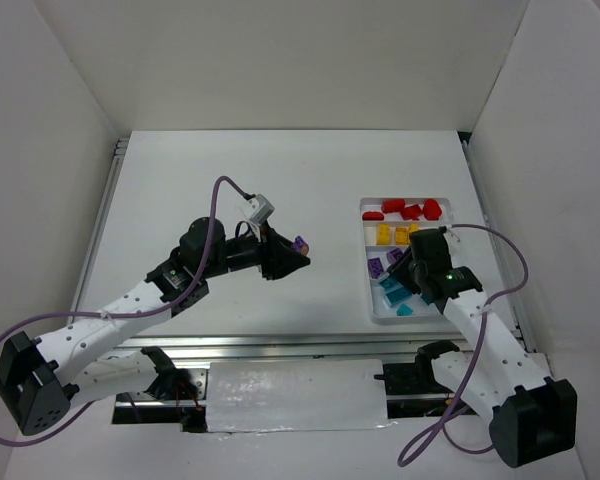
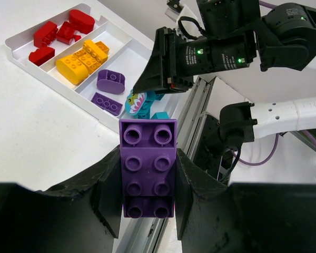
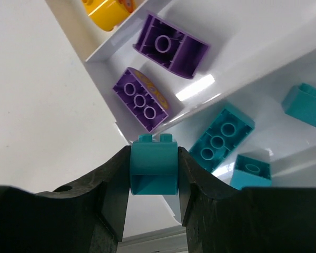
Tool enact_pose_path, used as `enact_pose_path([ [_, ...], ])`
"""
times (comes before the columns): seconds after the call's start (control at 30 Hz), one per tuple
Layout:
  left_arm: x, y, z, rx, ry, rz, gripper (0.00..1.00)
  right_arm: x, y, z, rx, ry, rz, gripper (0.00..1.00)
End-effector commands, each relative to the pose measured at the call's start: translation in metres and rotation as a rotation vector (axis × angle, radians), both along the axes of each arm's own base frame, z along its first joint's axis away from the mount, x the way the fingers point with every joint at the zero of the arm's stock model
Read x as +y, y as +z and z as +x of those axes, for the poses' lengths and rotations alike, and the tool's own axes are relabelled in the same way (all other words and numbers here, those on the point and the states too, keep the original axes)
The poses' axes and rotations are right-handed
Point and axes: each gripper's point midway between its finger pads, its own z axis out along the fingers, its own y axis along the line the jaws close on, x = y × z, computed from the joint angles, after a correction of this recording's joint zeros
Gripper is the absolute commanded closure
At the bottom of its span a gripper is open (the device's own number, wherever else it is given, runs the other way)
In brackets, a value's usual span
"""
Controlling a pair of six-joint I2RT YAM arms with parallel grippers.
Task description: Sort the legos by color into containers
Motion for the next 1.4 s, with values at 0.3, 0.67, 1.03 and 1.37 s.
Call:
enact_pose_path([
  [0.3, -0.004, 0.032, -0.003, -0.107, -0.033, -0.057, 1.0, 0.015, -0.003, 0.01, -0.038, 0.089, 0.035, 1.0],
  [0.67, -0.005, 0.03, -0.003, -0.106, -0.041, -0.052, 1.0, 0.014, -0.02, 0.0, 0.028, 0.073, 0.041, 0.8],
  [1.03, -0.005, 0.029, -0.003, -0.105, -0.044, -0.046, 1.0, 0.005, -0.019, -0.005, 0.053, 0.032, 0.011, 0.22],
  [1.37, -0.008, 0.028, -0.002, -0.1, -0.053, -0.046, 1.0, 0.017, -0.029, -0.019, 0.106, 0.097, 0.063, 0.3],
])
